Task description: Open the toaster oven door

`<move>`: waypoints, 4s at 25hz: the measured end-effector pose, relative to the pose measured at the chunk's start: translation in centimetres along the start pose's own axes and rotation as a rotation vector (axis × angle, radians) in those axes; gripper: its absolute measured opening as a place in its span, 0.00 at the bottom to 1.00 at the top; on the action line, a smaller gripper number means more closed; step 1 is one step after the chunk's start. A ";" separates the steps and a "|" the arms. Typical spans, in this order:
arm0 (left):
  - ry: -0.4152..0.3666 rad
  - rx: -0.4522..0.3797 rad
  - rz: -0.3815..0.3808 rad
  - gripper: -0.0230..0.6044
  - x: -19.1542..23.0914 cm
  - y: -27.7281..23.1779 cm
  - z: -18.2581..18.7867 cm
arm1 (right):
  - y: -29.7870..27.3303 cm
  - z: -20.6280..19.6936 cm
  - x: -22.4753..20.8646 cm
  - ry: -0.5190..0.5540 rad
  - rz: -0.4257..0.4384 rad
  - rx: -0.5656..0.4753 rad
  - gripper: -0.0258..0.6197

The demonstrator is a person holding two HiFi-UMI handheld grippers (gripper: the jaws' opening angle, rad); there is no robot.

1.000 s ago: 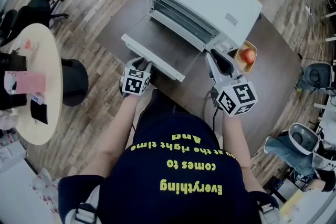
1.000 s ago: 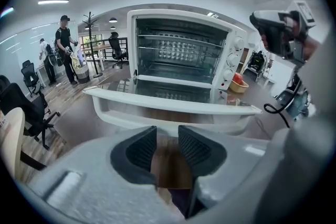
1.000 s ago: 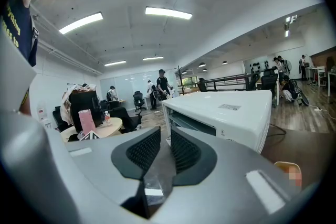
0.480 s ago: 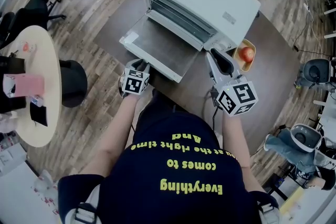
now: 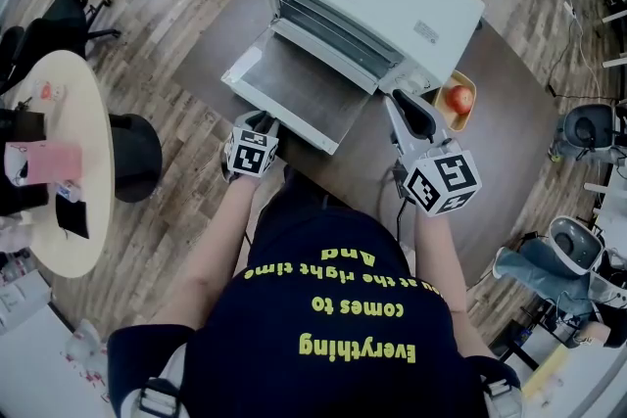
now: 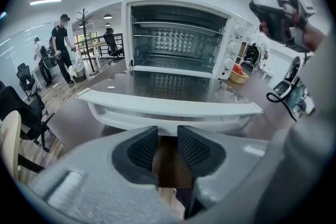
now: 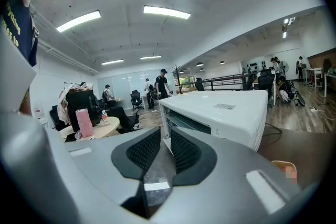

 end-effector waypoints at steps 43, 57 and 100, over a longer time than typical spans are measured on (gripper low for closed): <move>-0.117 0.029 -0.001 0.05 1.1 -1.9 0.1 | -0.7 -0.1 -0.4 -0.002 -0.018 0.008 0.16; -0.092 0.055 0.003 0.10 1.2 -1.6 -0.9 | -0.8 -0.3 -0.3 -0.007 -0.008 0.011 0.16; -0.069 0.018 -0.001 0.21 0.7 -0.1 -0.1 | -1.1 -0.3 -0.3 -0.012 0.003 0.008 0.16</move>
Point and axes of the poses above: the fingertips, and each gripper's own axes: y backward along the fingers, x to its left, z out of its top, the point moved 9 cm from there along y, backward along the fingers, and after that the axes turned 12 degrees about -x, right-handed, at the moved point
